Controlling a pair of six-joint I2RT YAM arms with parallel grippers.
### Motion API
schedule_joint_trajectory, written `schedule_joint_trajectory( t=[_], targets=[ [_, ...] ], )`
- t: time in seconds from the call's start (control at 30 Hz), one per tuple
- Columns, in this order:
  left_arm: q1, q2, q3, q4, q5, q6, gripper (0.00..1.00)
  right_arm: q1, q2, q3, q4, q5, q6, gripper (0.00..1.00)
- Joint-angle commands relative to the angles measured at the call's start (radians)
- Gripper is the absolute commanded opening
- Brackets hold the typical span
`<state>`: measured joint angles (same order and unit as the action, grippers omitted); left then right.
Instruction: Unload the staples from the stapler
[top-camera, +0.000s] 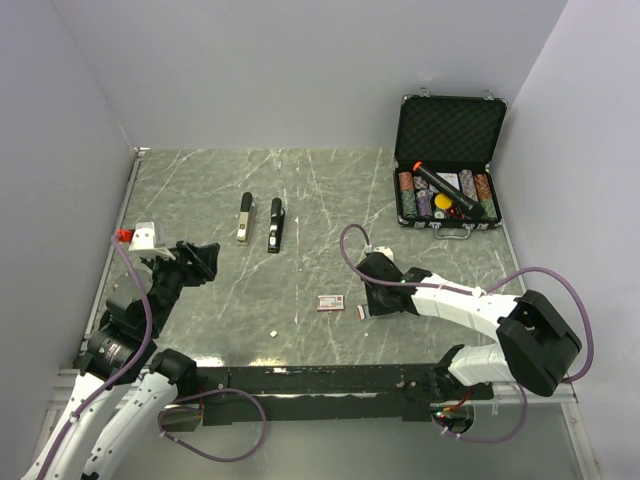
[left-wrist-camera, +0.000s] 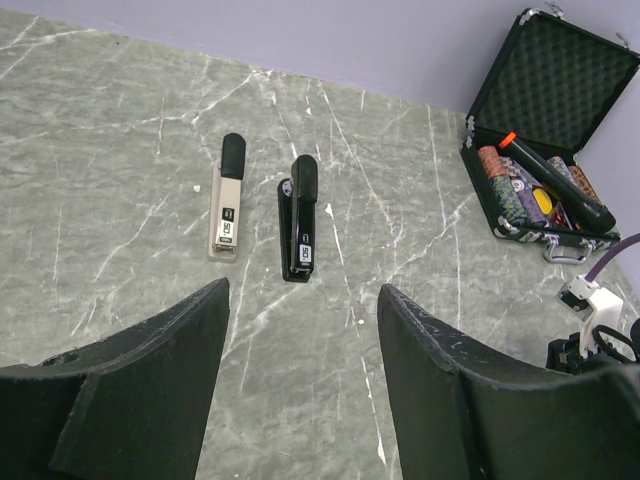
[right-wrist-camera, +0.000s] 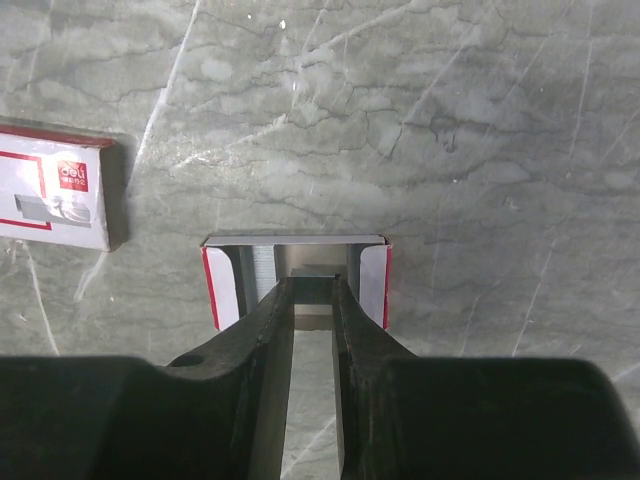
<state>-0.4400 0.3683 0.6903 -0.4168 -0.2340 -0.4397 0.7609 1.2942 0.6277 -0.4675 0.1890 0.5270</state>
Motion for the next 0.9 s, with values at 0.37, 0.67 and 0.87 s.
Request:
schedule_joint_trajectory(
  t=[0.37, 0.67, 0.87],
  targets=[
    [-0.003, 0.006, -0.002, 0.01, -0.002, -0.008, 0.66, -0.009, -0.015, 0.043, 0.01, 0.004, -0.001, 0.31],
    [-0.003, 0.006, -0.002, 0.012, -0.001, -0.008, 0.66, -0.009, -0.03, 0.105, -0.034, 0.026, -0.012, 0.38],
    [-0.003, 0.004, -0.003, 0.012, 0.002, -0.008, 0.66, 0.0, -0.087, 0.148, -0.059, -0.016, -0.013, 0.39]
  ],
)
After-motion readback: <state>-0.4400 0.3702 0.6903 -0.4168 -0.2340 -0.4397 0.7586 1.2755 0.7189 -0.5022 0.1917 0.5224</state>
